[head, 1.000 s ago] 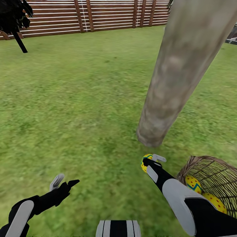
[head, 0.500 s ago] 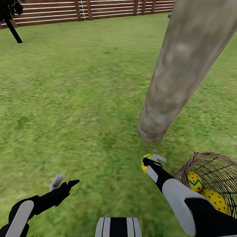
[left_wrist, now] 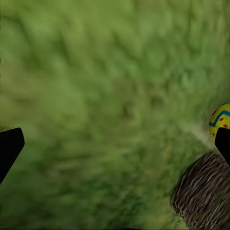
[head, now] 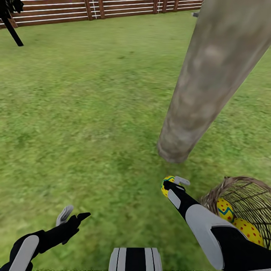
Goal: Take the three Easter eggs out of the wicker basket on the lawn in the garden, then place them on the lawn next to a single tree (choose any tree) so that all three eggs are next to the same tree and none are left in the basket.
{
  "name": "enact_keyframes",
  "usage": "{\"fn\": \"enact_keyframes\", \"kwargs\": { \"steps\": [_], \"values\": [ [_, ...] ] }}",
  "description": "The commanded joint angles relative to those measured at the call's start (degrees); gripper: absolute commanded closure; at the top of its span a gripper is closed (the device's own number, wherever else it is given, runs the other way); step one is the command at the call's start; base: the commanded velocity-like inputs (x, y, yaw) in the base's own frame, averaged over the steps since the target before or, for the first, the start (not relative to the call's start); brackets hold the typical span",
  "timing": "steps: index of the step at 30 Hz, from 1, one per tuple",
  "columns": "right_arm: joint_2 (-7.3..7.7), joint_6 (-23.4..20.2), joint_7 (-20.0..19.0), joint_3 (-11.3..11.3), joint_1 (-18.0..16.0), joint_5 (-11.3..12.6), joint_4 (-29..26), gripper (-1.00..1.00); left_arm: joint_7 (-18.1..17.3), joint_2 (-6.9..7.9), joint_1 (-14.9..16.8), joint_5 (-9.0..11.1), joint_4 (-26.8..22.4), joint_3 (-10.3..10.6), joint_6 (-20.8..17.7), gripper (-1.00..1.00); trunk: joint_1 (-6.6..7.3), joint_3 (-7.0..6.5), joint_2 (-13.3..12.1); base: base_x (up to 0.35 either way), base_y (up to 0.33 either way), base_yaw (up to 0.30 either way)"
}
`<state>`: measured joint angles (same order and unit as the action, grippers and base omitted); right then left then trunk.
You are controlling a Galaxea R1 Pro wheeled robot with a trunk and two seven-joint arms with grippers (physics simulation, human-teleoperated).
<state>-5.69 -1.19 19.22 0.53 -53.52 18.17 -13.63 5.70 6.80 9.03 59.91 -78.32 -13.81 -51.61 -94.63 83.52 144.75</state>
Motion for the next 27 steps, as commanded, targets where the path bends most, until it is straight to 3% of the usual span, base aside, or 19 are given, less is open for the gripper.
{"fn": "enact_keyframes", "kwargs": {
  "steps": [1,14,15,27],
  "values": [
    [-0.02,-0.13,0.21,0.05,-0.01,0.12,-0.08,1.00,0.57,-0.01,0.02,0.63,-0.19,-0.02,-0.33,-1.00,-0.01,0.26,0.03,0.002,0.000,0.000],
    [0.04,-0.15,0.21,0.08,-0.01,0.12,-0.08,1.00,0.38,0.04,0.02,0.74,-0.62,0.01,-0.94,-1.00,-0.17,1.59,0.11,0.000,0.000,0.000],
    [0.05,-0.17,0.21,0.08,-0.01,0.12,-0.08,-1.00,0.37,0.05,0.02,0.74,-0.63,0.01,-0.95,-1.00,-0.17,1.59,0.11,0.000,0.000,0.000],
    [0.27,-0.12,0.21,0.09,-0.03,0.08,-0.34,-1.00,0.36,0.01,0.02,0.74,-0.61,0.09,-0.95,-1.00,-0.17,1.59,0.11,0.000,0.000,0.000]
  ]
}}
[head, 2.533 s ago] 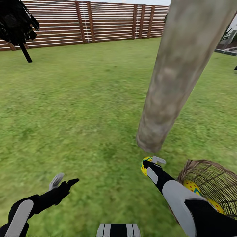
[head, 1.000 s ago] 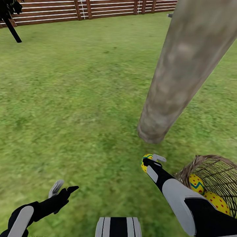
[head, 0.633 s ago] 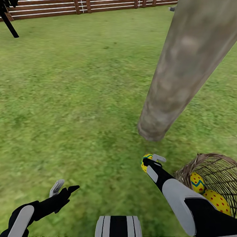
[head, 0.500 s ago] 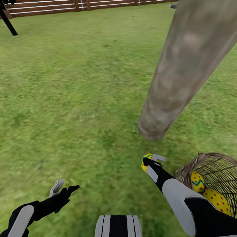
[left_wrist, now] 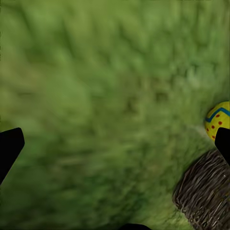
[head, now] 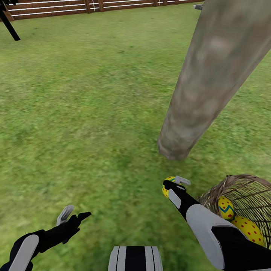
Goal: Take the three Easter eggs out of the wicker basket on the lawn in the garden, then place them on the lawn next to a single tree (choose any tree) so that all three eggs are next to the same tree and none are left in the basket.
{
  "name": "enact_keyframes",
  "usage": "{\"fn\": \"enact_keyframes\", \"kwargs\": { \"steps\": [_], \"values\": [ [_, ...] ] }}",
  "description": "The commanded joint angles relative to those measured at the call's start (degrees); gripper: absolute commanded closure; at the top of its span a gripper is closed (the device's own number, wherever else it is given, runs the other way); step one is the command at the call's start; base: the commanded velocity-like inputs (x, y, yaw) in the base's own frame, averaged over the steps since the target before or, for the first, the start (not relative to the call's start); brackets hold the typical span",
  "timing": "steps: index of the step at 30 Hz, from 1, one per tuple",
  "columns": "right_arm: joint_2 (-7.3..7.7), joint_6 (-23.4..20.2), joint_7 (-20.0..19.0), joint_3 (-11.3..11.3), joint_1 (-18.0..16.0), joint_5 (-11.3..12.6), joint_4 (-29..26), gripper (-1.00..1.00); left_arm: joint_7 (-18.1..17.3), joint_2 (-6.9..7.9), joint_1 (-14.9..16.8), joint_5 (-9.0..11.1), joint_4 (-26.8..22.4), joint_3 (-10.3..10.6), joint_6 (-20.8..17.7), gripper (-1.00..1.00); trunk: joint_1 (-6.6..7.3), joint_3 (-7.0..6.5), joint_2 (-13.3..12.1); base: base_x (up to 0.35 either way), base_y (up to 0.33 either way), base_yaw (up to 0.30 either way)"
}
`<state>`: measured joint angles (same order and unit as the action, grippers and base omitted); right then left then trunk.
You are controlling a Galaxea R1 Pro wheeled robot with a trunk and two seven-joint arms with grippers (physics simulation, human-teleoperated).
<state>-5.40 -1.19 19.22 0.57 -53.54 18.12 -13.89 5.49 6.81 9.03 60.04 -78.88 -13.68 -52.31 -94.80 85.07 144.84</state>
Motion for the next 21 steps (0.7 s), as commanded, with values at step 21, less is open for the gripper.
{"fn": "enact_keyframes", "kwargs": {
  "steps": [21],
  "values": [
    [2.65,-41.57,-1.11,-0.41,15.21,-0.08,-59.02,-1.00,0.88,-0.01,-0.03,0.10,4.19,-0.31,0.83,-1.00,0.01,0.03,0.01,0.000,0.000,0.000]
  ]
}}
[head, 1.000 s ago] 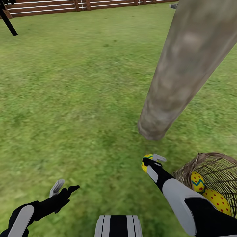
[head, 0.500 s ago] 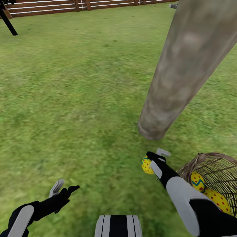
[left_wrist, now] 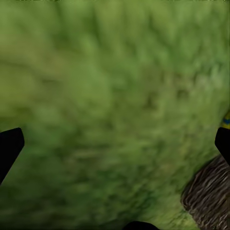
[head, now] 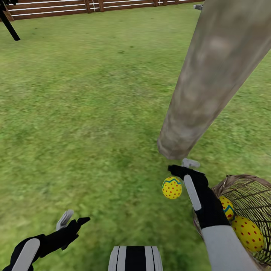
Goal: Take the three Easter eggs out of the wicker basket on the lawn in the garden, then place them on the lawn next to a single tree (choose any tree) so that all three eggs are next to the same tree and none are left in the basket.
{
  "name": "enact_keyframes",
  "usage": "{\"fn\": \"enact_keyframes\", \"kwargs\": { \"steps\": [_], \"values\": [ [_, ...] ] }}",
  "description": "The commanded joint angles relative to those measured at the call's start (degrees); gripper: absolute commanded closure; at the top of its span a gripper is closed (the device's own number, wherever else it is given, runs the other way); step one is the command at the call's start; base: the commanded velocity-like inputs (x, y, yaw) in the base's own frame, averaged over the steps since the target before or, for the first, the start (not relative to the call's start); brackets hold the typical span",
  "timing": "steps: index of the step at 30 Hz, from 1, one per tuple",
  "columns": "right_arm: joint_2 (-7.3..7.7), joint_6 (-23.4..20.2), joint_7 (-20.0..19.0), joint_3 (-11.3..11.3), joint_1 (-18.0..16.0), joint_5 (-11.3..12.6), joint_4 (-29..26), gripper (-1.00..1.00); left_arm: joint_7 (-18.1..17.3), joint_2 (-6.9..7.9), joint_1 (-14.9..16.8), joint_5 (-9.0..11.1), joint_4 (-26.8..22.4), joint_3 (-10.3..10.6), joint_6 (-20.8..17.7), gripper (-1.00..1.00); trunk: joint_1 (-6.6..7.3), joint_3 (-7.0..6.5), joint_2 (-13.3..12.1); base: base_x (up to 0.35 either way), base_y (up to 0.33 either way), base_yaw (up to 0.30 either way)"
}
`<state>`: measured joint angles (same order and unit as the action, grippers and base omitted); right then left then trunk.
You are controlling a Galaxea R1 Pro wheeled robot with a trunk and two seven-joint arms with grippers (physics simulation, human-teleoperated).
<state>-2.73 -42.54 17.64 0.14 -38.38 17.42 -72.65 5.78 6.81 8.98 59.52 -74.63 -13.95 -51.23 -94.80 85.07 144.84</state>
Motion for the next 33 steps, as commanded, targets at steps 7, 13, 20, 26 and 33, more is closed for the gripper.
{"fn": "enact_keyframes", "kwargs": {
  "steps": [7,13,20,26,33],
  "values": [
    [2.52,-8.98,-7.04,-0.59,8.88,0.21,-17.72,-1.00,0.52,0.00,0.04,0.66,0.30,-0.38,-0.21,-1.00,0.06,-0.40,-0.01,0.000,0.000,0.000],
    [4.68,-10.69,-13.70,-0.80,9.91,0.16,-19.66,-1.00,0.65,0.34,-0.01,0.36,2.45,-0.16,0.26,-1.00,0.21,-1.73,-0.09,0.000,0.000,0.000],
    [4.92,-10.97,-14.80,-0.84,10.06,0.15,-19.95,-1.00,0.64,0.33,-0.01,0.34,2.87,-0.05,0.33,-1.00,0.39,-3.28,-0.19,0.000,0.000,0.000],
    [5.08,-11.08,-14.93,-0.59,9.92,0.07,-19.98,-1.00,0.65,0.17,-0.01,0.34,2.75,-0.03,0.37,-1.00,0.55,-4.61,-0.27,0.000,0.000,-0.014],
    [5.18,-12.90,-15.05,-0.11,9.55,-0.01,-19.98,-1.00,0.70,-0.01,-0.01,0.34,2.09,0.02,0.35,-1.00,0.73,-6.17,-0.36,0.000,0.000,-0.178]
  ]
}}
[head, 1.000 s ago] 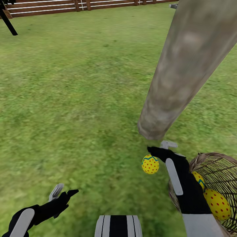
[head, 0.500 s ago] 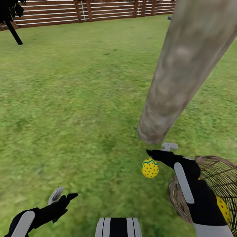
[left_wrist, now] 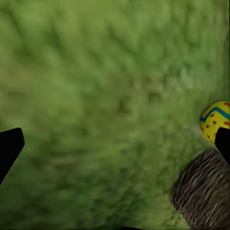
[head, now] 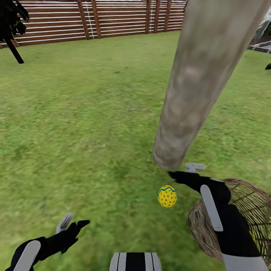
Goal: Take the three Easter eggs out of the wicker basket on the lawn in the garden, then place them on the lawn next to a single tree (choose any tree) so that all three eggs are next to the same tree and none are left in the basket.
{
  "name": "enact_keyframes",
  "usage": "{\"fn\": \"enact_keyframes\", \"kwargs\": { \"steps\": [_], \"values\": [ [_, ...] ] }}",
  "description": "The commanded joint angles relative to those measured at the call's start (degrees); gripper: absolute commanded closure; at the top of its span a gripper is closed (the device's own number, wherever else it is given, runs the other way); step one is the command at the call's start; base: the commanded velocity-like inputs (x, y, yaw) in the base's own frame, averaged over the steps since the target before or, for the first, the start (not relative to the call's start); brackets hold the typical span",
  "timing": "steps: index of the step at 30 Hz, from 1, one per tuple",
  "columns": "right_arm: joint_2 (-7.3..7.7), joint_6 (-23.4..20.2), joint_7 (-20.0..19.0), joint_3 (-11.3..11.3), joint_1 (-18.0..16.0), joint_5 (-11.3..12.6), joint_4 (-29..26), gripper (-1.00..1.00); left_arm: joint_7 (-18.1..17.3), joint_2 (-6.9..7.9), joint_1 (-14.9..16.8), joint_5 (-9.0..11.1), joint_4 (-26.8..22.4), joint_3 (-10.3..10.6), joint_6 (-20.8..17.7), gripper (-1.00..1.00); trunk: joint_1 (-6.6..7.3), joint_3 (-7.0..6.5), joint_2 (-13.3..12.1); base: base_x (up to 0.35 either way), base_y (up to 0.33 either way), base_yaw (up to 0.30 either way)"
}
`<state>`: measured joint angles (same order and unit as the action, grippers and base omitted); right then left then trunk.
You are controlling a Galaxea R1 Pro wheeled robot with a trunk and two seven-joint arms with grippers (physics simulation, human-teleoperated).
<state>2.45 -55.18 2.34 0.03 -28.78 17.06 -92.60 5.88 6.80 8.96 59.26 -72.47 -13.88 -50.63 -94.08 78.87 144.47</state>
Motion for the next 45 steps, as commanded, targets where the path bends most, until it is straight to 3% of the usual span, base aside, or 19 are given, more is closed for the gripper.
{"fn": "enact_keyframes", "kwargs": {
  "steps": [1,6,8,11,13,17,27,29,35,41,42,45],
  "values": [
    [0.01,-0.40,0.24,0.07,-0.08,0.35,-0.03,-1.00,0.60,-0.01,0.01,0.60,-0.10,-0.03,-0.25,-1.00,0.03,-0.19,0.00,0.000,0.000,-0.247],
    [0.41,-0.93,0.04,0.44,-0.37,0.36,-0.03,-1.00,0.62,-0.03,0.01,0.60,-0.13,0.07,-0.23,-1.00,0.16,-1.30,-0.07,0.000,0.000,-0.173],
    [2.07,-1.03,-1.89,1.14,-0.45,0.63,-0.04,-1.00,0.62,-0.03,0.01,0.61,-0.13,0.08,-0.24,-1.00,0.21,-1.74,-0.09,0.000,0.000,-0.033],
    [3.81,-1.00,-7.50,4.79,-0.54,0.88,-0.04,-1.00,0.62,-0.03,0.01,0.61,-0.13,0.12,-0.21,-1.00,0.29,-2.40,-0.13,0.000,0.000,-0.014],
    [4.75,-0.99,-14.71,9.00,-0.66,0.95,-0.04,-1.00,0.62,-0.03,0.01,0.62,-0.13,0.15,-0.21,-1.00,0.34,-2.85,-0.16,0.000,0.000,-0.006],
    [5.54,-0.98,-19.59,11.48,-0.82,0.94,-0.03,-1.00,0.62,-0.03,0.01,0.62,-0.13,0.16,-0.19,-1.00,0.45,-3.73,-0.21,0.000,0.000,-0.039],
    [6.00,-1.11,-21.17,12.33,-0.81,0.55,-0.03,-1.00,0.65,-0.03,0.01,0.59,0.44,0.18,-0.17,-1.00,0.70,-5.95,-0.35,0.000,0.000,-0.221],
    [6.67,-1.17,-21.20,12.33,-0.62,0.46,-0.03,-1.00,0.63,-0.03,0.01,0.58,0.49,0.20,-0.17,-1.00,0.75,-6.39,-0.37,0.000,0.000,-0.261],
    [11.12,-1.35,-21.28,12.12,0.07,0.20,-0.03,-1.00,0.70,-0.03,0.01,0.52,0.45,0.25,-0.17,-1.00,0.91,-7.72,-0.45,0.000,0.000,-0.264],
    [12.58,-1.35,-21.24,11.72,0.24,-0.20,-0.03,-1.00,0.76,-0.03,0.01,0.45,0.54,0.21,0.05,-1.00,1.06,-9.05,-0.53,0.000,0.000,-0.265],
    [12.62,-1.35,-21.22,11.65,0.27,-0.54,-0.03,-1.00,0.75,-0.01,0.01,0.44,0.55,0.22,0.13,-1.00,1.09,-9.27,-0.55,0.000,0.000,-0.265],
    [12.63,-1.39,-21.04,11.56,0.42,-5.88,-0.03,-1.00,0.72,0.00,0.01,-0.35,0.56,0.16,0.43,-1.00,1.17,-9.94,-0.59,0.000,0.000,-0.265]
  ]
}}
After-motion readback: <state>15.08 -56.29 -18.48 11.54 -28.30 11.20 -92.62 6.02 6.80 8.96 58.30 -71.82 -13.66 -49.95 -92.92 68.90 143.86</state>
